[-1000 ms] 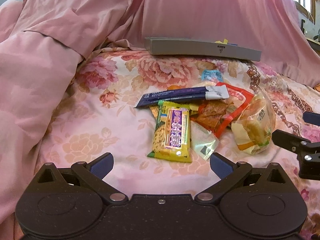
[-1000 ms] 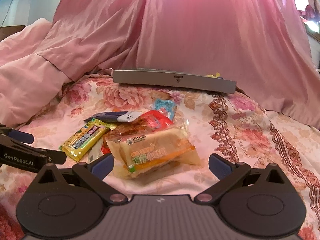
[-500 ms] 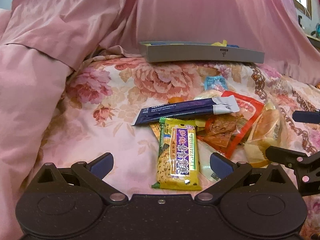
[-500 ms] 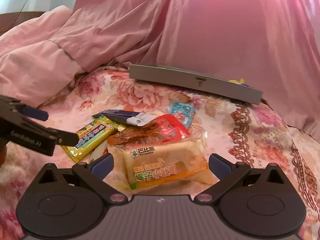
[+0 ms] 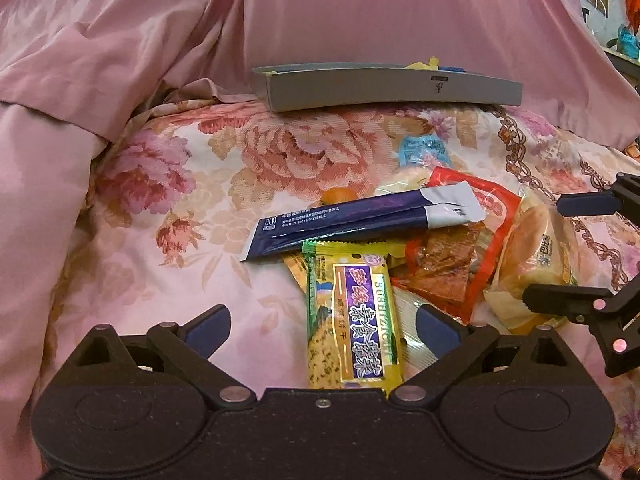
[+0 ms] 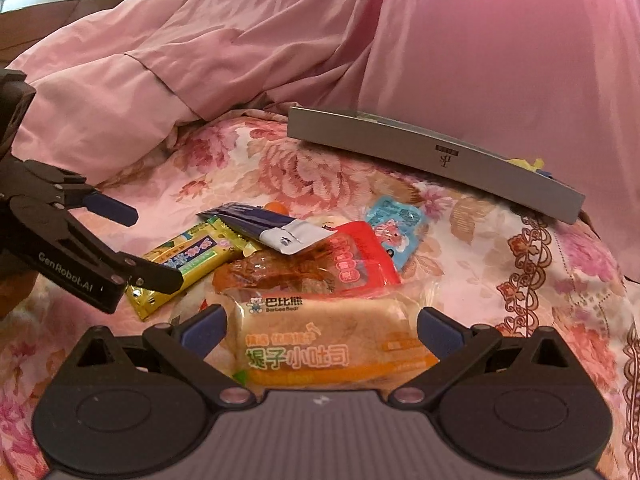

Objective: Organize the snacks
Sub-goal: 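Grasp the yellow biscuit bar with the left gripper while the right gripper grasps the bread loaf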

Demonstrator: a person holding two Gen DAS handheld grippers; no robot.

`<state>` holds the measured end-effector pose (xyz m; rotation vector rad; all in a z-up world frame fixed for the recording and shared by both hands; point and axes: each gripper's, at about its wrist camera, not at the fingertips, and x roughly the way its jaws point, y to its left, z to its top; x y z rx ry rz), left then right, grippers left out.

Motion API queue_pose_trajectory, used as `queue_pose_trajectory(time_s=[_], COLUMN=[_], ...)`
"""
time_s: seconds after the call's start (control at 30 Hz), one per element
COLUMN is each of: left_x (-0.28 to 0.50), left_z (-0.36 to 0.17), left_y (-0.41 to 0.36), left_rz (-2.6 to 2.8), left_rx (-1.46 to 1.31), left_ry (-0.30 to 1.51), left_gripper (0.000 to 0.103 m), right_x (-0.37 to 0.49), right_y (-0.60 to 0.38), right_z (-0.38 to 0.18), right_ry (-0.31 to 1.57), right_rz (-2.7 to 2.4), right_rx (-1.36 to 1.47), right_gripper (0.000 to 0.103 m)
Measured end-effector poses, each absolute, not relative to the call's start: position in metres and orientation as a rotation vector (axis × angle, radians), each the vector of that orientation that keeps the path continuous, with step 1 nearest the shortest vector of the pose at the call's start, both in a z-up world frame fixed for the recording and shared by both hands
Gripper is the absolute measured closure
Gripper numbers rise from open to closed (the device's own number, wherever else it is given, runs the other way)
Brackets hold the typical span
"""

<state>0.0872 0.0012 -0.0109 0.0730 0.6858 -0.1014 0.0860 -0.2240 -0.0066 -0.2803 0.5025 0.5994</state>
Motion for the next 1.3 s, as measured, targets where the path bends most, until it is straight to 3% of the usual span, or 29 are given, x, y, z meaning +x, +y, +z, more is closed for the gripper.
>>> queue_pose_trajectory(time_s=[0.23, 0.3, 0.53, 0.67, 1.03, 1.17, 1.3], left_x=[0.092, 0.093, 0.092, 0.093, 0.098, 0.097, 0.094], left_z=[-0.014, -0.016, -0.018, -0.017, -0.018, -0.016, -0.015], left_y=[-0.001, -0.004, -0.005, -0.009, -0.005, -0.004, -0.002], left_rz=[-0.125, -0.125, -0.145, -0.161, -0.146, -0.150, -0.153], left_rx=[0.082, 0.097, 0.092, 0.073, -0.011, -0.032, -0.073], left_ry=[0.714, 0.723, 0.730, 0.743, 0.798, 0.818, 0.836], left_gripper=[0.015, 0.022, 0.037, 0.050, 0.054, 0.054, 0.054], right_x=[0.098, 0.102, 0.106, 0.112, 0.131, 0.137, 0.133], right_y=[-0.227, -0.229, -0.248, -0.254, -0.249, -0.245, -0.246], right_z=[-0.005, -0.003, 0.004, 0.000, -0.018, -0.019, -0.022], right_ry=[0.527, 0.551, 0.710, 0.829, 0.940, 0.969, 0.974], right_rz=[0.659, 0.655, 0.482, 0.402, 0.306, 0.211, 0.194], right_rx=[-0.324, -0.303, 0.039, 0.187, 0.554, 0.560, 0.534], right_gripper=[0.000, 0.000, 0.000, 0.000, 0.000, 0.000, 0.007])
